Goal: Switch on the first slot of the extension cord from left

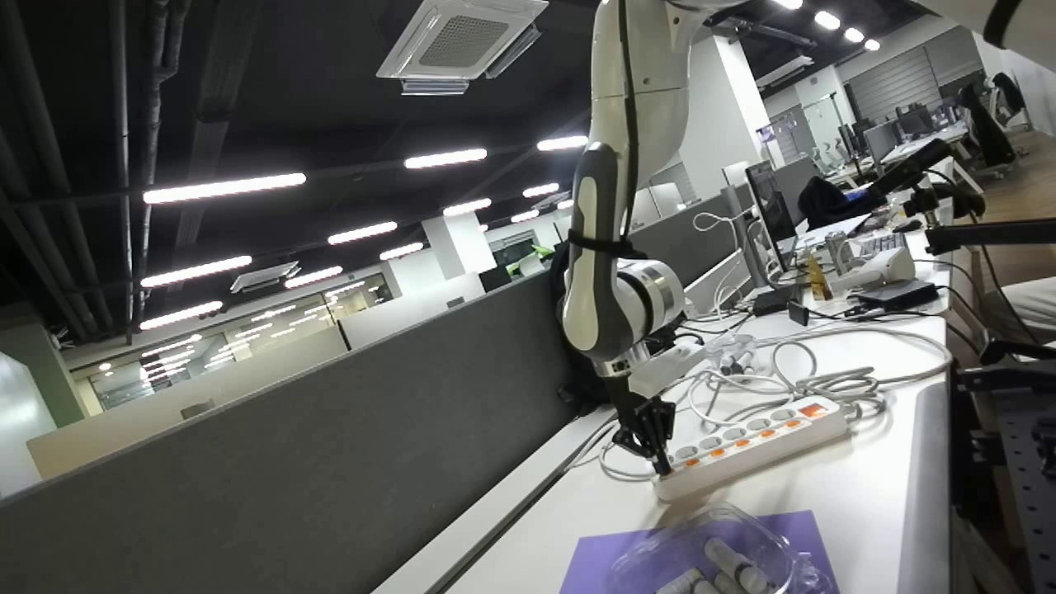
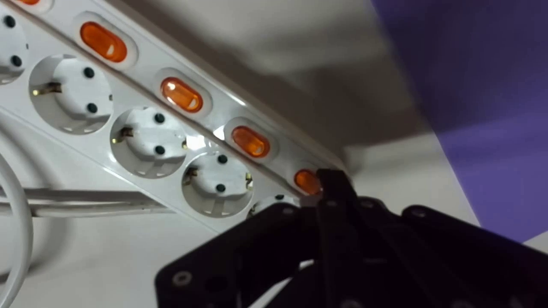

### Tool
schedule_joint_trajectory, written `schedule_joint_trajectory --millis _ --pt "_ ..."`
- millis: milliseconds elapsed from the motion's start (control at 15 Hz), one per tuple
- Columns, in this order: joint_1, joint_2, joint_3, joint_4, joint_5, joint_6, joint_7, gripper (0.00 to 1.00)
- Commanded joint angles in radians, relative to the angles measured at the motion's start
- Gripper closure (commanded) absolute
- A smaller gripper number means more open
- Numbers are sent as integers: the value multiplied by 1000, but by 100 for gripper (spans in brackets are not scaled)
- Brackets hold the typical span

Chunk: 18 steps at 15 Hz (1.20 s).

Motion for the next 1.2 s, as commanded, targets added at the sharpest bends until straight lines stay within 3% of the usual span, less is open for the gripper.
schedule_joint_trajectory --millis 0,400,933,1067,1133 --pt "-18 68 -2 68 15 -48 24 100" --pt "1 124 -29 136 2 -105 66 100" --pt "20 -11 -19 38 -14 -64 42 100" --pt "33 -44 -20 9 -15 -41 63 72" --pt "43 -61 -26 -6 -25 -41 66 67"
